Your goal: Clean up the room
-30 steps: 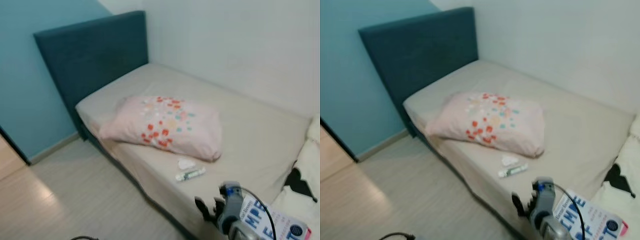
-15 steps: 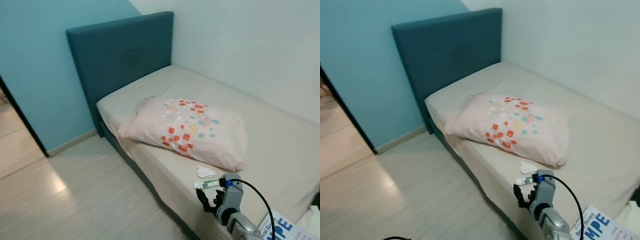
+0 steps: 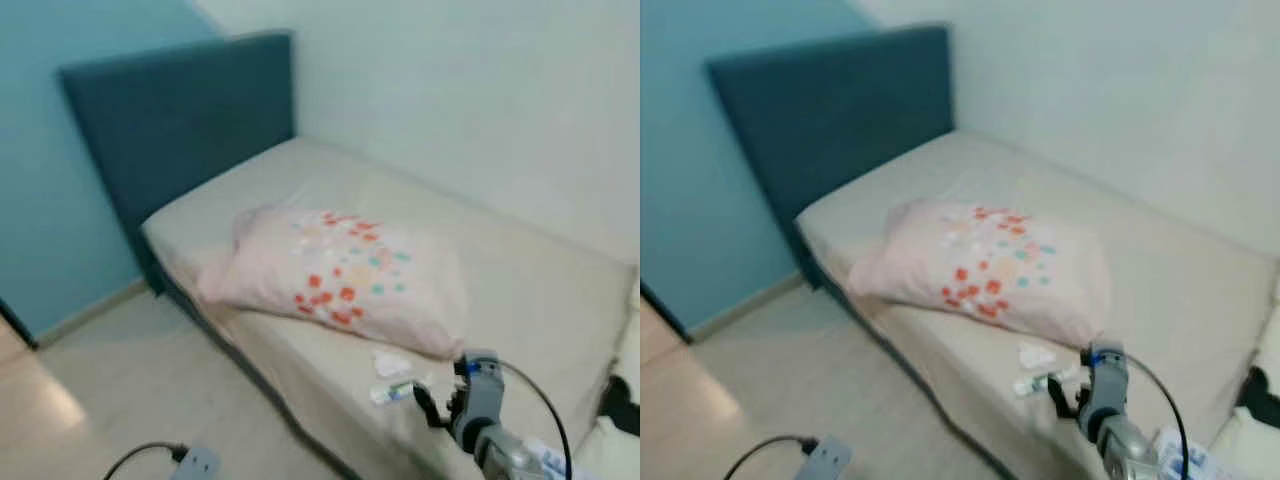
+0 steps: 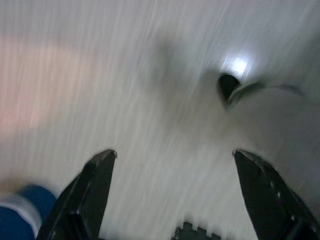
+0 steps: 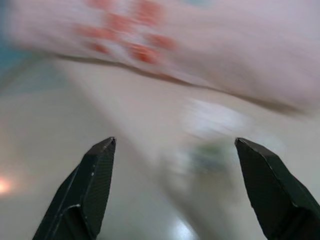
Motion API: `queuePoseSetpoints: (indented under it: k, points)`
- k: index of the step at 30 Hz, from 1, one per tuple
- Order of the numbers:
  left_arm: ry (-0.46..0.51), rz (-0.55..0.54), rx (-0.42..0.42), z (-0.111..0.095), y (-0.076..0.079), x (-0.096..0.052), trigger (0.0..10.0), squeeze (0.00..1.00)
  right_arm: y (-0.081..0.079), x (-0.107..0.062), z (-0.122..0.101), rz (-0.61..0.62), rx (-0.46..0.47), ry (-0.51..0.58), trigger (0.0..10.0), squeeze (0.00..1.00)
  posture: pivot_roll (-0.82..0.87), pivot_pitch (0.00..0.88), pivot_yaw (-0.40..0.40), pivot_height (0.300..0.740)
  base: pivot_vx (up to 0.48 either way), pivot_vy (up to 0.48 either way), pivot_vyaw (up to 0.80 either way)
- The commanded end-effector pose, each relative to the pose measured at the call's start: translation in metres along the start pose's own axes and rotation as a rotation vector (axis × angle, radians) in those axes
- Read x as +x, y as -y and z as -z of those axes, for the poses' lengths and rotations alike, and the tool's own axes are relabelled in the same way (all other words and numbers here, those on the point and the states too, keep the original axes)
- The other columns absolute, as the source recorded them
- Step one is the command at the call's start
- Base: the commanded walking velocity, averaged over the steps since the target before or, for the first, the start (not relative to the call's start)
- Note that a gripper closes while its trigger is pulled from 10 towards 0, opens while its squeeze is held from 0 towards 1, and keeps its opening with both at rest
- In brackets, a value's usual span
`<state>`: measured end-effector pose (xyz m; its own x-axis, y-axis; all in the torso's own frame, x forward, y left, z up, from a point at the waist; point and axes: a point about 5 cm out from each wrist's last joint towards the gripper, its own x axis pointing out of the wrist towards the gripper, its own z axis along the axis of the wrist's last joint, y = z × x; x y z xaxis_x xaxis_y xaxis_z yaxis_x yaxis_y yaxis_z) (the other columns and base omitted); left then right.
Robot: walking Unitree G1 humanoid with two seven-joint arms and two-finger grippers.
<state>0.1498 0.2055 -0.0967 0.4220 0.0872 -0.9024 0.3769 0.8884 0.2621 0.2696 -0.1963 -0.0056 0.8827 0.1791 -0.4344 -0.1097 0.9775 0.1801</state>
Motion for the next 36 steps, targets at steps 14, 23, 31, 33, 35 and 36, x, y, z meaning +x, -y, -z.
queuePoseSetpoints:
  k: [14, 23, 31, 33, 35, 36]
  points:
    - [-0.029, 0.009, -0.06, 0.006, 0.006, 0.0, 10.0, 0.0, 0.006, -0.006, 0.01, 0.0, -0.014, -0.029, 10.0, 0.0, -0.04, 0.0, -0.033, 0.74, 0.023, 0.0, 0.0]
    - [-0.026, 0.007, -0.073, 0.005, 0.006, 0.0, 10.0, 0.0, 0.0, -0.006, 0.011, -0.035, -0.065, -0.044, 10.0, 0.0, -0.04, 0.0, -0.033, 0.74, 0.363, 0.0, 0.35]
    - [-0.014, 0.012, -0.079, 0.001, 0.007, 0.0, 10.0, 0.0, 0.004, -0.005, 0.007, 0.002, -0.046, -0.034, 10.0, 0.0, -0.04, 0.0, -0.031, 0.74, 0.35, 0.0, 0.16]
    - [-0.002, 0.023, -0.093, 0.0, 0.009, 0.0, 10.0, 0.0, 0.007, -0.006, 0.008, 0.021, -0.043, -0.037, 10.0, 0.0, -0.04, 0.0, -0.031, 0.74, 0.0, 0.0, 0.0]
    - [0.0, 0.029, -0.085, -0.001, 0.009, 0.0, 10.0, 0.0, 0.008, -0.006, 0.008, 0.027, -0.042, -0.039, 10.0, 0.0, -0.04, 0.0, -0.03, 0.74, 0.0, 0.0, 0.0]
    - [0.001, 0.037, -0.075, -0.002, 0.01, 0.0, 10.0, 0.0, 0.009, -0.007, 0.008, 0.034, -0.041, -0.04, 10.0, 0.0, -0.04, 0.0, -0.03, 0.74, 0.0, -0.382, 0.0]
